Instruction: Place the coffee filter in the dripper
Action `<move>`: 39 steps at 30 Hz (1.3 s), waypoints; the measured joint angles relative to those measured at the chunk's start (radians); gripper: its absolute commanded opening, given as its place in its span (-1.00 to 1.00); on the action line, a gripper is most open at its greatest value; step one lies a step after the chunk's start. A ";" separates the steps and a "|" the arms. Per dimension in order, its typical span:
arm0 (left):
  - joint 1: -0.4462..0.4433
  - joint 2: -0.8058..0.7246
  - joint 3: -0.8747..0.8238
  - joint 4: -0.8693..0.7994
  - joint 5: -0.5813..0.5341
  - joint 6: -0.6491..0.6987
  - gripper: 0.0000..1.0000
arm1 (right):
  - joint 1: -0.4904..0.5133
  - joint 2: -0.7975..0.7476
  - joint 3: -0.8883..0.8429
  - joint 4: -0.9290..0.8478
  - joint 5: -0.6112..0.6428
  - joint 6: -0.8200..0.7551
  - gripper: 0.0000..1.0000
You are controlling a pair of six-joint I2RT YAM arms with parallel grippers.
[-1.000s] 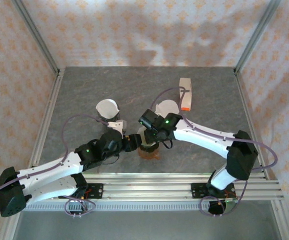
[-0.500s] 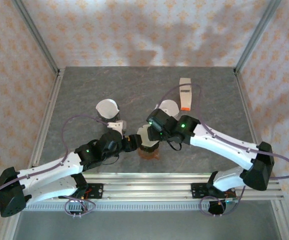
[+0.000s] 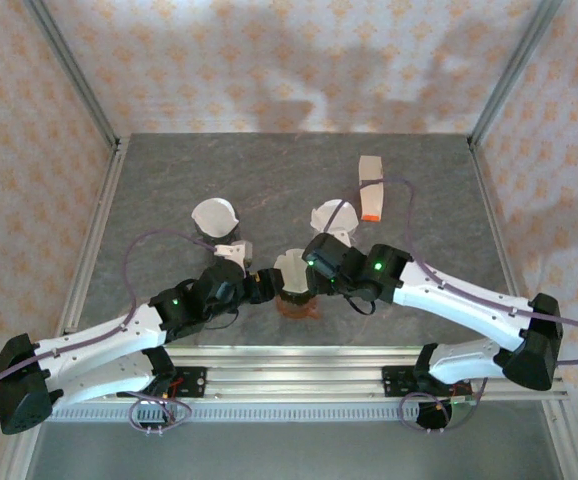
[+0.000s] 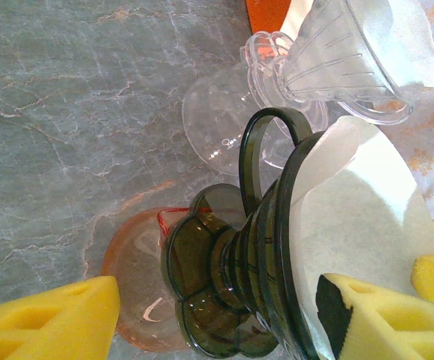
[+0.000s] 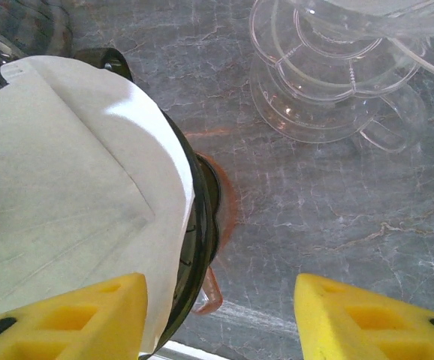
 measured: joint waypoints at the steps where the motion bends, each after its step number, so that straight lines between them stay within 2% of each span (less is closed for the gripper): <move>1: 0.000 0.000 0.000 0.000 0.000 0.000 0.43 | 0.000 0.000 0.000 0.000 0.000 0.000 0.08; 4: 0.000 0.000 0.000 0.000 0.000 0.000 0.53 | 0.000 0.000 0.000 0.000 0.000 0.000 0.08; 8: 0.000 -0.005 0.000 0.000 0.004 0.002 0.77 | 0.003 0.000 0.000 0.000 0.001 0.000 0.08; 17: 0.000 -0.020 0.001 -0.001 0.008 0.016 0.84 | 0.003 0.000 -0.003 0.001 0.001 0.000 0.09; 20: 0.000 -0.020 0.001 -0.001 0.016 0.024 0.83 | 0.003 0.000 -0.003 0.002 0.001 0.000 0.09; 31: 0.000 -0.014 0.002 -0.014 0.023 0.027 0.48 | 0.003 0.000 -0.004 0.009 0.001 0.000 0.10; 39: 0.000 -0.006 0.002 -0.016 0.023 0.026 0.48 | 0.003 0.000 -0.003 0.009 0.005 0.000 0.17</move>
